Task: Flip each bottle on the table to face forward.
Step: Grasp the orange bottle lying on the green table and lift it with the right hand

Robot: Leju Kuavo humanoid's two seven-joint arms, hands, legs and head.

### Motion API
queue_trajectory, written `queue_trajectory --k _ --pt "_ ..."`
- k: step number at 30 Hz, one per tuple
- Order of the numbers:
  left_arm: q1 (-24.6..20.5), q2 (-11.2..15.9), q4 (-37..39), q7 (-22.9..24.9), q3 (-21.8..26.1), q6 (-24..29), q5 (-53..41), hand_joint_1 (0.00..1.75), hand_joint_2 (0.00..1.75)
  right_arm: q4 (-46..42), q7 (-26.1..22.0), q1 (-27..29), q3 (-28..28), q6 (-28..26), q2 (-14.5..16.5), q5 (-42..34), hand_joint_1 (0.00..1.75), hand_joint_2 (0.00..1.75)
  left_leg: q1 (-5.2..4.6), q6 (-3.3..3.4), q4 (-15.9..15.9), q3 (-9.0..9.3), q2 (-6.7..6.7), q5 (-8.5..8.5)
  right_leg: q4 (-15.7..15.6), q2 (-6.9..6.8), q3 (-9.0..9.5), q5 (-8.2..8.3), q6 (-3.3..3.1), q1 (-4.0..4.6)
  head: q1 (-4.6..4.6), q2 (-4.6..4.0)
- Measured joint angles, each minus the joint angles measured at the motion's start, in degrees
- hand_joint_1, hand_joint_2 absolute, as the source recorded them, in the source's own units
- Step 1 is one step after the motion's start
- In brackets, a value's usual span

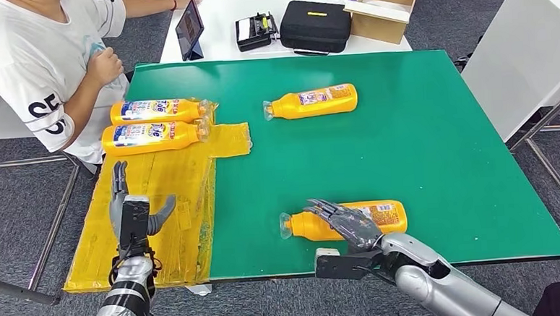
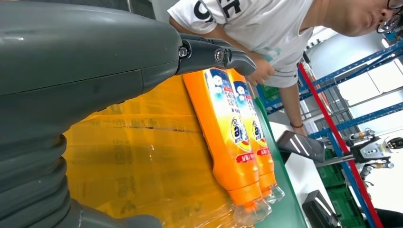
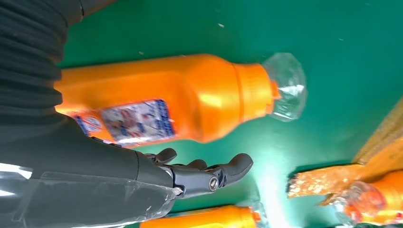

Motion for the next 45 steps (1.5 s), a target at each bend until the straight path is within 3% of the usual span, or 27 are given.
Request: queue_trajectory --k 8,17,24,29,45 --pt "0.2 0.4 0.0 0.2 0.0 0.2 -0.1 0.0 1.75 -4.8 1.7 4.7 -4.2 -1.2 -3.1 2.5 0.0 1.75 0.0 0.0 0.0 -0.01 0.01 0.0 0.0 0.01 0.0 0.0 0.0 0.0 0.0 0.0" --pt "0.4 0.5 -0.4 0.2 0.0 0.1 -0.2 0.0 1.75 -7.0 1.9 6.0 -6.1 -1.5 -4.0 4.2 0.0 1.75 0.0 0.0 0.0 0.0 0.01 0.0 0.0 0.01 0.01 0.0 0.0 0.0 -0.01 0.0" --pt "1.0 0.6 -0.9 0.2 0.2 -0.6 -0.3 0.0 1.75 -7.8 2.4 5.5 -9.1 -2.7 -2.9 10.7 0.0 1.75 0.0 0.0 0.0 0.0 0.01 0.0 0.0 0.01 0.01 0.0 0.0 0.0 -0.01 0.0" --pt "1.1 0.5 -0.9 0.2 0.2 -0.8 -0.4 0.0 1.75 -6.1 2.4 4.3 -9.8 0.5 -2.0 8.4 0.0 1.75 0.0 0.0 0.0 0.0 0.0 0.01 0.0 0.0 0.01 0.0 0.0 0.0 -0.01 0.0" --pt "1.5 0.2 -0.9 0.7 0.0 -1.4 -0.9 0.0 1.75 -1.7 3.7 3.5 -11.2 1.2 -1.6 8.1 0.0 1.75 0.01 0.0 0.0 0.0 0.01 0.01 0.0 0.0 0.01 0.0 0.0 0.0 0.01 0.0"
